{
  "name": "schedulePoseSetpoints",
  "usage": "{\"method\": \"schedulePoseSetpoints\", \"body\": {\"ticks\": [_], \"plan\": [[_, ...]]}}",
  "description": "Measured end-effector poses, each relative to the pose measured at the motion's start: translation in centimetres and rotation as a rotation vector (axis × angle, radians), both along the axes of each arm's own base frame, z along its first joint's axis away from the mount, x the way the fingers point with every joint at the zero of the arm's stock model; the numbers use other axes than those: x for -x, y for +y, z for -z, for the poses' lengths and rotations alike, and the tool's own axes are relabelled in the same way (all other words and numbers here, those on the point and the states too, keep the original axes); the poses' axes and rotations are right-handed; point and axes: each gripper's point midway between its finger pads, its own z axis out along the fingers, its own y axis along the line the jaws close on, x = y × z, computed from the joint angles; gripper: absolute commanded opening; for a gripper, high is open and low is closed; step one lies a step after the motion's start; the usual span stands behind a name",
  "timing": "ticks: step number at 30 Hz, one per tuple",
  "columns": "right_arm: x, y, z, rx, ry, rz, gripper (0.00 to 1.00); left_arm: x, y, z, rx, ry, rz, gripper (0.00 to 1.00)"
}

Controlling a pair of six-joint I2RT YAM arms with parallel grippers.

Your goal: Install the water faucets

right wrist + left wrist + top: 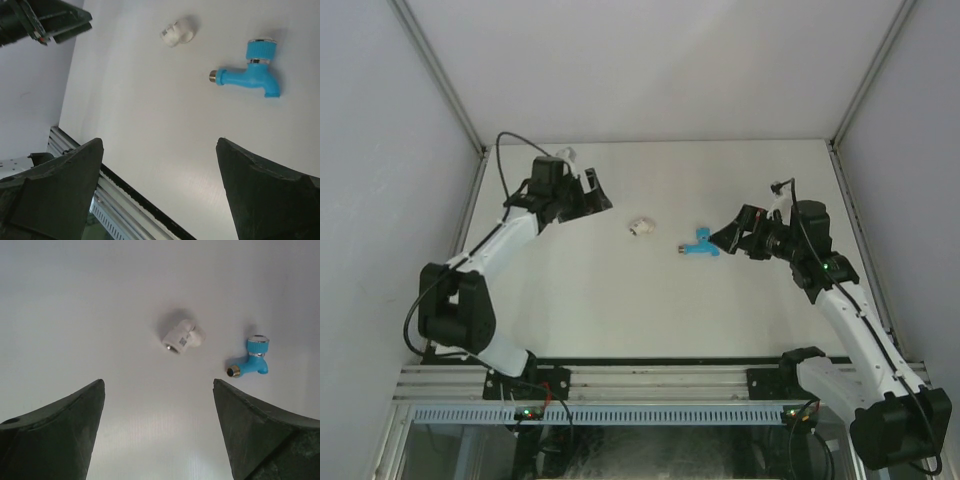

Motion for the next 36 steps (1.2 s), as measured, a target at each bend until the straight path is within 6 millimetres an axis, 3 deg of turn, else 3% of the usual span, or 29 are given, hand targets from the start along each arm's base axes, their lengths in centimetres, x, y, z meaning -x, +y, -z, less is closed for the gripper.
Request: {"method": "schedulePoseSetpoints", "body": {"ticks": [6, 10, 18, 22, 31, 36], "plan": [[0.0, -0.2, 1.3, 0.035, 0.040, 0.010, 0.96, -4.1, -3.9, -1.9, -0.126, -0.059, 0.109, 0.93], [0.0, -0.5, 1.7, 0.048, 0.047, 0.027, 0.96, -5.8, -4.5, -2.0, -0.206, -0.081, 0.152, 0.94], [0.3, -1.1, 2.7, 0.071, 0.070, 0.057, 0.97, -8.1, -5.7, 0.9, -0.344, -0.043, 0.253, 0.94], [0.7, -1.4, 3.0, 0.076, 0.074, 0.071, 0.98, -8.2, -6.3, 2.7, -0.376, -0.004, 0.292, 0.95], [1.1, -1.5, 3.9, 0.073, 0.097, 0.083, 0.98, -9.3, -6.8, 3.9, -0.402, 0.005, 0.329, 0.92], [1.1, -1.4, 4.3, 0.061, 0.116, 0.092, 0.98, -9.6, -7.6, 5.8, -0.386, 0.033, 0.365, 0.91]]}}
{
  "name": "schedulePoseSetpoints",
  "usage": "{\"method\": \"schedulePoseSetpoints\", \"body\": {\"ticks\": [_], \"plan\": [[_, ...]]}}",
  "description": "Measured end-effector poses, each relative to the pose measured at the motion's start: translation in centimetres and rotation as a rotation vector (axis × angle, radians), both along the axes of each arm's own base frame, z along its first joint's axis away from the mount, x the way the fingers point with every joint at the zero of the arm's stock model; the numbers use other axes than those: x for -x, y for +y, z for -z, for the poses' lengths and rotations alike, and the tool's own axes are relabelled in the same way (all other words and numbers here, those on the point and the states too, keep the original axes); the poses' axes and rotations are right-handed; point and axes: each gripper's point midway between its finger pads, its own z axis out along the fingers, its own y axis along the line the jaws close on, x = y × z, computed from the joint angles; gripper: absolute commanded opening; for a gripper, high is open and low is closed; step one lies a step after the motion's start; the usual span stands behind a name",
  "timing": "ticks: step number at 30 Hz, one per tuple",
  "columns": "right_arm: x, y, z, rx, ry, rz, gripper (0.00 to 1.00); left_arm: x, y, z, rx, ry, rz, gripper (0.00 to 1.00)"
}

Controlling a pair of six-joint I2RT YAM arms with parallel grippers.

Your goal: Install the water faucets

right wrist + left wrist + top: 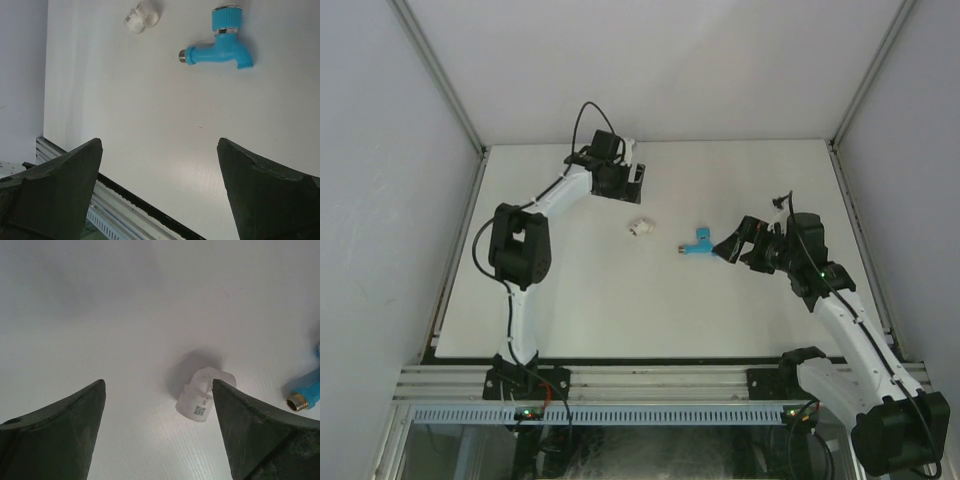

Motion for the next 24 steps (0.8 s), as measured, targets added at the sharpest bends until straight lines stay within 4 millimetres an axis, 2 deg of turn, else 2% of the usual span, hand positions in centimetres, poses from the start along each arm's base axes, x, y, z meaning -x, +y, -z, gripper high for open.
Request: {"method": "schedulePoseSetpoints", "body": {"ticks": [8, 11, 14, 20, 24], "plan": [[0.1, 0.2, 1.6, -0.009, 0.059, 0.006, 0.98, 1.7, -2.9, 2.1, 0.094, 0.058, 0.094, 0.89], [0.0, 0.2, 1.8, -0.012, 0.069, 0.008, 0.98, 3.9, -3.7, 4.5, 0.130, 0.120, 0.128, 0.88], [-0.1, 0.3, 1.9, -0.019, 0.076, 0.008, 0.98, 5.8, -4.1, 6.4, 0.152, 0.179, 0.141, 0.81], [0.0, 1.0, 1.9, -0.033, 0.079, -0.024, 0.97, 6.7, -5.3, 6.0, 0.234, 0.169, 0.175, 0.78], [-0.2, 1.8, 2.3, -0.031, 0.081, -0.049, 0.95, 8.7, -5.9, 5.8, 0.300, 0.201, 0.190, 0.75]]}}
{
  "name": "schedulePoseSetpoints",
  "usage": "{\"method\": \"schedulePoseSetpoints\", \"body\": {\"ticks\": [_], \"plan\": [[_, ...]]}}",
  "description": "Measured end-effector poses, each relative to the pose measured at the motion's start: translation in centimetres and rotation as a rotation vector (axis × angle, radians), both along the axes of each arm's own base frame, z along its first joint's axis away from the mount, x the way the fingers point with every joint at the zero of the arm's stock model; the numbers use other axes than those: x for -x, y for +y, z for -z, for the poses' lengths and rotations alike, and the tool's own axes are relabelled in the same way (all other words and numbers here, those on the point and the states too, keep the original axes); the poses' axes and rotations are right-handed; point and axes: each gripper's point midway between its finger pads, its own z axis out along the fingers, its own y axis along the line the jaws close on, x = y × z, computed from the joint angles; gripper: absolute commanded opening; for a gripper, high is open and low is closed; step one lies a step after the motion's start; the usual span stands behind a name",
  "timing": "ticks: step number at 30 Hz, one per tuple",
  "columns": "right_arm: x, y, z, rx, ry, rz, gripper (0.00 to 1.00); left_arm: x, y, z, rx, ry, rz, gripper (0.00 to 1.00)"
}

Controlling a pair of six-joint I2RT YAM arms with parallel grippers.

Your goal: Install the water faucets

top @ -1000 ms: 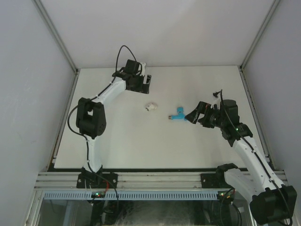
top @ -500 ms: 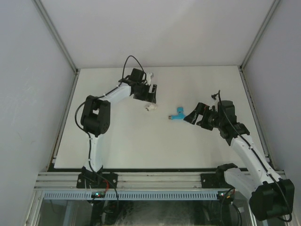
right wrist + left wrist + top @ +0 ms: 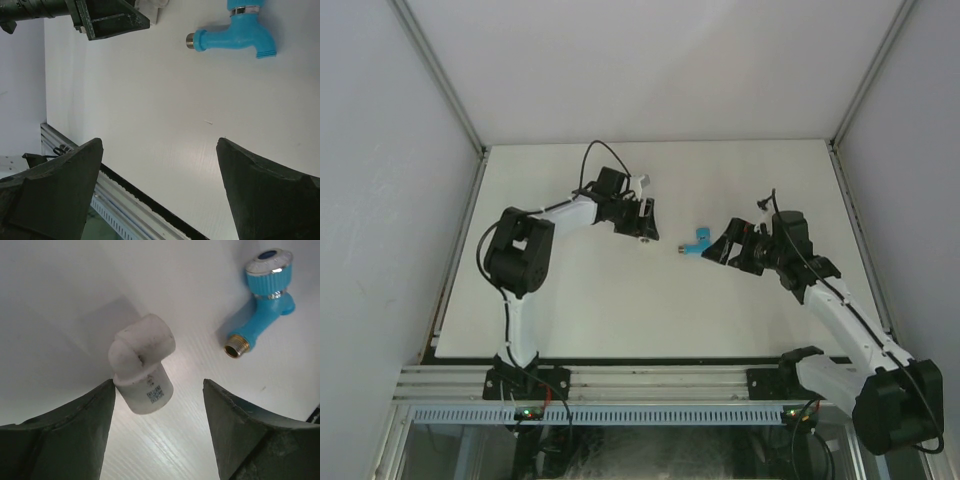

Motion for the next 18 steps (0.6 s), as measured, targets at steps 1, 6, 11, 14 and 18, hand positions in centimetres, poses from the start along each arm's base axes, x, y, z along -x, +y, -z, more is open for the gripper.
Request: {"method": "schedulePoseSetpoints", "body": {"ticks": [1, 6, 11, 14, 18], "plan": [[-0.1, 0.3, 0.2, 0.001, 0.003, -0.008, 0.94, 0.4, -0.2, -0.1, 0.015, 0.008, 0.002, 0.75], [-0.4, 1.6, 1.8, 0.026, 0.041, -0.046, 0.91, 2.5, -1.7, -0.7, 0.109, 0.041, 0.016, 0.72], [-1.6, 2.8, 2.6, 0.077, 0.037, -0.060, 0.87, 4.4, -3.5, -1.2, 0.193, 0.056, 0.027, 0.68], [-2.3, 3.6, 2.5, 0.115, -0.019, -0.082, 0.87, 5.6, -3.1, -1.5, 0.201, 0.035, -0.015, 0.68], [-3.3, 4.8, 2.4, 0.198, -0.141, -0.132, 0.87, 6.6, 0.8, -2.6, 0.225, -0.004, -0.176, 0.67]]}}
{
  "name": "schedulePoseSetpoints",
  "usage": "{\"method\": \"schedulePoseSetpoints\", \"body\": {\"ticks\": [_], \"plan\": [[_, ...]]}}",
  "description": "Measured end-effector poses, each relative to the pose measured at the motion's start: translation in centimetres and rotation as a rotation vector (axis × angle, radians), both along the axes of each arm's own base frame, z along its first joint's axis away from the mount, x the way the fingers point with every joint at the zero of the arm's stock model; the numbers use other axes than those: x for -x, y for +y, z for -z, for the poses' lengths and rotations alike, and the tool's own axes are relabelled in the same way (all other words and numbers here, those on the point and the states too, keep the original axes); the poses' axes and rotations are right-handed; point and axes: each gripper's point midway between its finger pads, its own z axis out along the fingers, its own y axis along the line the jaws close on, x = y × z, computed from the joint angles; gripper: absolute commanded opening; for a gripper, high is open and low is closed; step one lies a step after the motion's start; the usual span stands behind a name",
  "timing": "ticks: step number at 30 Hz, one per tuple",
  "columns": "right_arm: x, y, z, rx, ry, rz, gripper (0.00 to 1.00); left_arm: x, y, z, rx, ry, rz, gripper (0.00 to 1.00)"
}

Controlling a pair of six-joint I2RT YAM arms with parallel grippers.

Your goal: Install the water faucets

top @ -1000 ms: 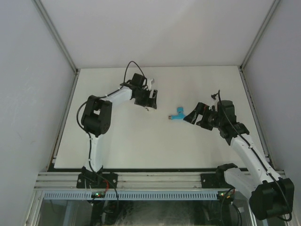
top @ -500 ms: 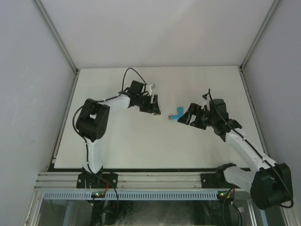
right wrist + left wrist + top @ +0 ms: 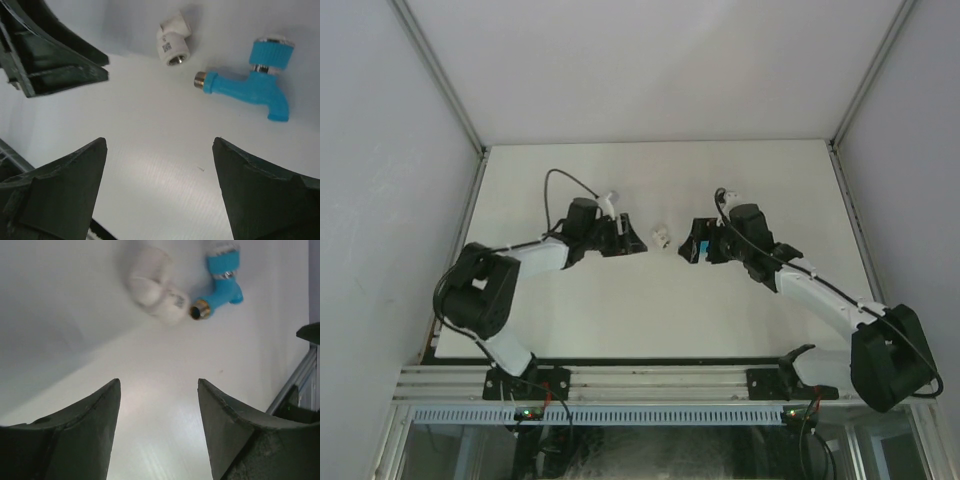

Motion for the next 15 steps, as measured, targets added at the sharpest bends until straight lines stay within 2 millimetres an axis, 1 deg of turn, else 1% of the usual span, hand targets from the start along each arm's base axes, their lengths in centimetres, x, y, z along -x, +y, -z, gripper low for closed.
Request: {"method": "schedulePoseSetpoints", "body": {"ticks": [1, 4, 6, 8, 9, 13, 15], "plan": [[-0.2, 0.3, 0.0, 0.015, -0.026, -0.013, 0.88, -0.2, 1.2, -0.2, 0.006, -0.008, -0.050, 0.67], [-1.0, 1.5, 0.0, 0.079, -0.134, -0.083, 0.88, -0.9, 6.1, -0.5, 0.010, -0.048, -0.238, 0.69], [-1.4, 2.7, 0.3, 0.134, -0.217, -0.149, 0.87, -0.7, 8.2, -0.4, -0.003, -0.068, -0.320, 0.69], [-1.7, 4.0, 0.6, 0.190, -0.283, -0.211, 0.84, -0.2, 9.1, -0.7, -0.008, -0.098, -0.360, 0.70], [-2.2, 4.7, 0.8, 0.222, -0.313, -0.238, 0.84, 0.0, 9.0, -0.8, -0.007, -0.103, -0.358, 0.70], [-5.0, 7.0, 1.4, 0.285, -0.348, -0.267, 0.81, 0.5, 10.1, -2.5, -0.006, -0.186, -0.411, 0.71], [-6.4, 7.3, 1.9, 0.304, -0.341, -0.247, 0.79, 0.4, 10.7, -3.6, -0.002, -0.230, -0.438, 0.72]]}}
